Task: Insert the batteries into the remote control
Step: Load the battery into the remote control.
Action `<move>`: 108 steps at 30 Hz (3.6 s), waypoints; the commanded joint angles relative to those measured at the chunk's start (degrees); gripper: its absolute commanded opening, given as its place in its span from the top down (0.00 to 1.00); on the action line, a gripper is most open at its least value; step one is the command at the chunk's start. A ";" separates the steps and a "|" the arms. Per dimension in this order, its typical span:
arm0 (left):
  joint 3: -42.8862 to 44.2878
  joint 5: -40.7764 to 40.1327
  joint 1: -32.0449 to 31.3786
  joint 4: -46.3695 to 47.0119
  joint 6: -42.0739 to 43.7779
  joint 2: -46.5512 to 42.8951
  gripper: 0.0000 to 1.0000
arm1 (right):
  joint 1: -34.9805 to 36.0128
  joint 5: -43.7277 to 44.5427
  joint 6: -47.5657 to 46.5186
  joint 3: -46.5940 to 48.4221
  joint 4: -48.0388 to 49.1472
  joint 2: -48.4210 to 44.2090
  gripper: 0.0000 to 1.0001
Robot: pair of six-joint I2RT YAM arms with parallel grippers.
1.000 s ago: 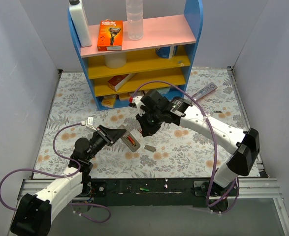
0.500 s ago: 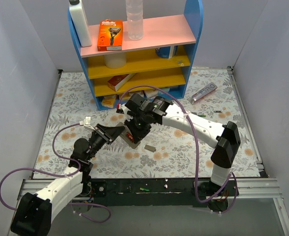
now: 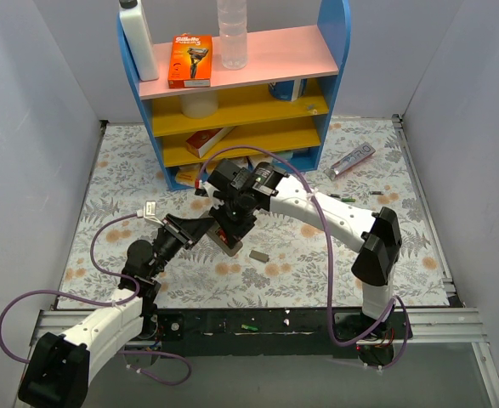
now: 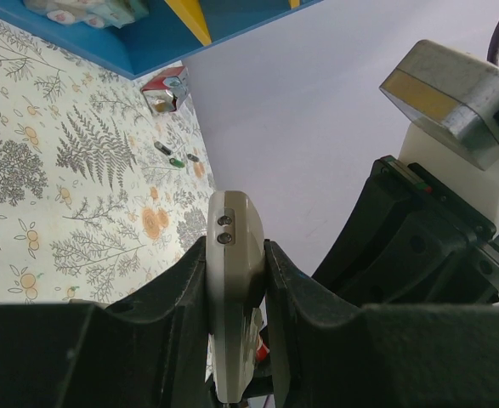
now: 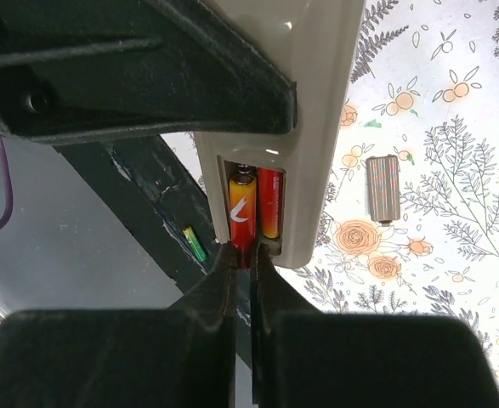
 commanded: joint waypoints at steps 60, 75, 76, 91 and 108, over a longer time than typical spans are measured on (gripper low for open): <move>0.77 4.29 0.12 -3.49 -12.78 -0.93 1.00 | 1.17 -11.91 -46.36 -36.74 38.68 -30.73 0.66; 1.04 4.73 0.20 -3.23 -12.96 -1.02 1.00 | 1.70 -14.02 -47.50 -36.91 37.63 -27.04 0.70; 1.03 4.73 0.20 -3.23 -13.04 -1.02 1.00 | 1.78 -14.02 -47.50 -36.91 37.63 -26.87 0.71; 0.95 4.90 0.20 -2.96 -13.31 -1.37 1.00 | 1.96 -14.64 -47.77 -36.74 36.84 -24.58 0.74; 1.30 5.78 0.20 -2.17 -13.66 -1.37 1.00 | 1.96 -12.79 -46.71 -37.35 39.21 -22.38 0.83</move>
